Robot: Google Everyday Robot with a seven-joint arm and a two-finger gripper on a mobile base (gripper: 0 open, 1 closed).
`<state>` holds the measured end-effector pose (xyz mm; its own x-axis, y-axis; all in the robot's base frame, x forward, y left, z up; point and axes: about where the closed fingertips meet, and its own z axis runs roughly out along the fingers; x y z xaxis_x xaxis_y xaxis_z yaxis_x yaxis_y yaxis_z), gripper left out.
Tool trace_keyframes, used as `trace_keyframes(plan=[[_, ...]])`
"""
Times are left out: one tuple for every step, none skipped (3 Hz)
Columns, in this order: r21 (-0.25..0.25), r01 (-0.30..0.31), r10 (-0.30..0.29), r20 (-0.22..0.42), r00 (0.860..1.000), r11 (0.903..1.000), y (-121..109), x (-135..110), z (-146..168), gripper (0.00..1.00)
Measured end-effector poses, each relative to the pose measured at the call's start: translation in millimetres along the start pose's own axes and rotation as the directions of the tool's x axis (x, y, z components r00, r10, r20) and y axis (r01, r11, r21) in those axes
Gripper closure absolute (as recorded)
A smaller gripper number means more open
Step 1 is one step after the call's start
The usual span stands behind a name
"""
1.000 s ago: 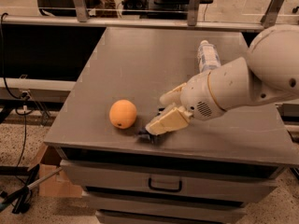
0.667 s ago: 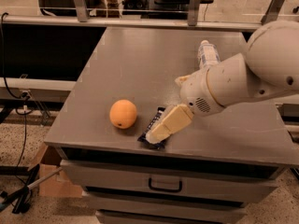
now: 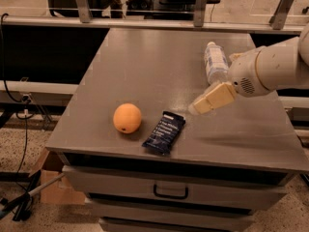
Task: Move rxbar blueberry near orange
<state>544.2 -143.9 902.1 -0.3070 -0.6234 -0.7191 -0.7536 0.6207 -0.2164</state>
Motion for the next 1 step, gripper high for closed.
trace_keyframes(plan=[[-0.005, 0.0, 0.0, 0.001, 1.0, 1.0, 1.9, -0.8, 0.7, 0.0]])
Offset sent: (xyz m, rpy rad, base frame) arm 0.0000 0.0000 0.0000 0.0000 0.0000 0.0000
